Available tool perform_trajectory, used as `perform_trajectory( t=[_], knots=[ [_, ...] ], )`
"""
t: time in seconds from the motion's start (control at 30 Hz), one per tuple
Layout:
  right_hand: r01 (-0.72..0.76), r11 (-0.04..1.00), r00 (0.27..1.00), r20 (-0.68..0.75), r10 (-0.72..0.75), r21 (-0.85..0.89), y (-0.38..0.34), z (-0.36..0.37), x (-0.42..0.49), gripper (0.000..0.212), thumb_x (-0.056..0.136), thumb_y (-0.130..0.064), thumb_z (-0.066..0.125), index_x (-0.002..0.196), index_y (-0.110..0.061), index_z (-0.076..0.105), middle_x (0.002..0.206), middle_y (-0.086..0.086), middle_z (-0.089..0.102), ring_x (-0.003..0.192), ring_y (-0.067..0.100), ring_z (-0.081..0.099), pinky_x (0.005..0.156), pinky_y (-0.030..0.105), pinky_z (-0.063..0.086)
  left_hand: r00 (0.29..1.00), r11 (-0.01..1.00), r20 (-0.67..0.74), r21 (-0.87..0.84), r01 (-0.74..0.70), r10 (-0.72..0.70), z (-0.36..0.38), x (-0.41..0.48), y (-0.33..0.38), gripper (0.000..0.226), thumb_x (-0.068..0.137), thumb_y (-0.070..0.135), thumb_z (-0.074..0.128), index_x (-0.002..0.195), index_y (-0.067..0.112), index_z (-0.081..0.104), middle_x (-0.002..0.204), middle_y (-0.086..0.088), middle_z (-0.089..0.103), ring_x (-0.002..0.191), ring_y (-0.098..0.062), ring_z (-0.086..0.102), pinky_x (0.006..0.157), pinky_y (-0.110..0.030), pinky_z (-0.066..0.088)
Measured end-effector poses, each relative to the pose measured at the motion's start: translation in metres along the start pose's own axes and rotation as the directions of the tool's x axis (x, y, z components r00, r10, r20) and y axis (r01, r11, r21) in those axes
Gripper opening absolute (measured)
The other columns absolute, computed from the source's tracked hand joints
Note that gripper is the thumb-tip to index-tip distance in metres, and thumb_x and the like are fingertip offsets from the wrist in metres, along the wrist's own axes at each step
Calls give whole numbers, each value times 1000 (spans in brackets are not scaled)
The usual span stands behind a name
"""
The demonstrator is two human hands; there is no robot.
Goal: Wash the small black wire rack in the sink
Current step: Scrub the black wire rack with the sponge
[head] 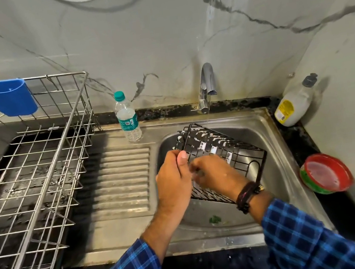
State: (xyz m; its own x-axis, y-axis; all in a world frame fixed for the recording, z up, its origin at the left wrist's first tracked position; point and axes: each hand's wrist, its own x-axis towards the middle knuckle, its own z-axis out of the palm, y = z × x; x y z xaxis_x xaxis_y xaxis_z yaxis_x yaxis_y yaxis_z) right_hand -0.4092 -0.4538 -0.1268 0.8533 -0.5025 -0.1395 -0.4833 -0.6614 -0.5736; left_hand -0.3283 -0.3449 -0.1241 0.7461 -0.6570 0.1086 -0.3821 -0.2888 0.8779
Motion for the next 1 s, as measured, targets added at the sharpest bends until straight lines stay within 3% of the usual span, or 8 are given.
perform_trajectory(
  t=[0.1,0.23,0.4,0.53,0.7,0.83,0.93,1.0],
  knots=[
    [-6,922,989,-137,-51,-386,36,-19,-14,20,94,-7,62,110,-18,63,103,-2,61,90,11,61,84,26,55,998,996,2,59,-67,67,-12,8,1,27,108,34,38,116,21,60,81,9,59,64,-2,54,57,-10,43],
    [-35,727,997,-79,-26,-686,78,-30,-25,38,79,4,71,113,-11,62,109,8,60,96,23,62,79,35,56,993,979,8,167,-119,119,-25,20,2,35,106,41,35,113,20,62,84,4,63,72,-1,55,58,-10,39],
    [-31,774,996,-85,-29,-632,79,-14,-20,30,91,0,57,119,-11,61,122,10,60,110,23,58,94,31,51,984,977,-1,122,-177,178,-31,12,21,36,104,42,32,103,17,59,76,4,57,67,-3,52,61,-7,39],
    [-43,812,997,-74,0,-582,67,7,-18,19,94,-1,55,108,-8,66,113,10,62,106,22,61,92,30,53,974,963,-34,161,-218,226,-33,7,28,37,103,45,31,103,22,59,76,10,56,72,0,52,60,-11,33],
    [198,815,979,67,-193,-545,80,11,-24,18,94,-6,56,107,-13,67,110,4,66,107,20,61,92,28,48,977,968,-39,151,-201,209,-35,3,18,48,100,52,26,101,20,60,76,13,55,70,4,51,64,-11,37],
    [353,765,935,216,-280,-539,85,18,-25,17,89,-3,64,101,-14,71,106,3,70,100,21,65,90,32,55,980,973,-51,141,-183,191,-29,-1,17,40,104,48,29,104,22,59,78,12,57,76,-4,56,75,-36,48],
    [306,773,951,222,-217,-556,80,11,-21,19,96,-6,52,106,-13,67,107,4,66,103,23,63,89,33,52,979,976,-67,119,-181,190,-32,4,19,35,104,45,30,104,24,58,78,9,58,75,-5,56,72,-30,45],
    [217,757,976,114,-187,-616,80,-3,-13,19,95,-8,54,110,-12,64,112,6,64,107,24,60,92,33,50,981,983,-82,76,-168,174,-36,6,22,22,106,37,34,103,26,53,77,6,58,70,-6,55,62,-19,40]
  ],
)
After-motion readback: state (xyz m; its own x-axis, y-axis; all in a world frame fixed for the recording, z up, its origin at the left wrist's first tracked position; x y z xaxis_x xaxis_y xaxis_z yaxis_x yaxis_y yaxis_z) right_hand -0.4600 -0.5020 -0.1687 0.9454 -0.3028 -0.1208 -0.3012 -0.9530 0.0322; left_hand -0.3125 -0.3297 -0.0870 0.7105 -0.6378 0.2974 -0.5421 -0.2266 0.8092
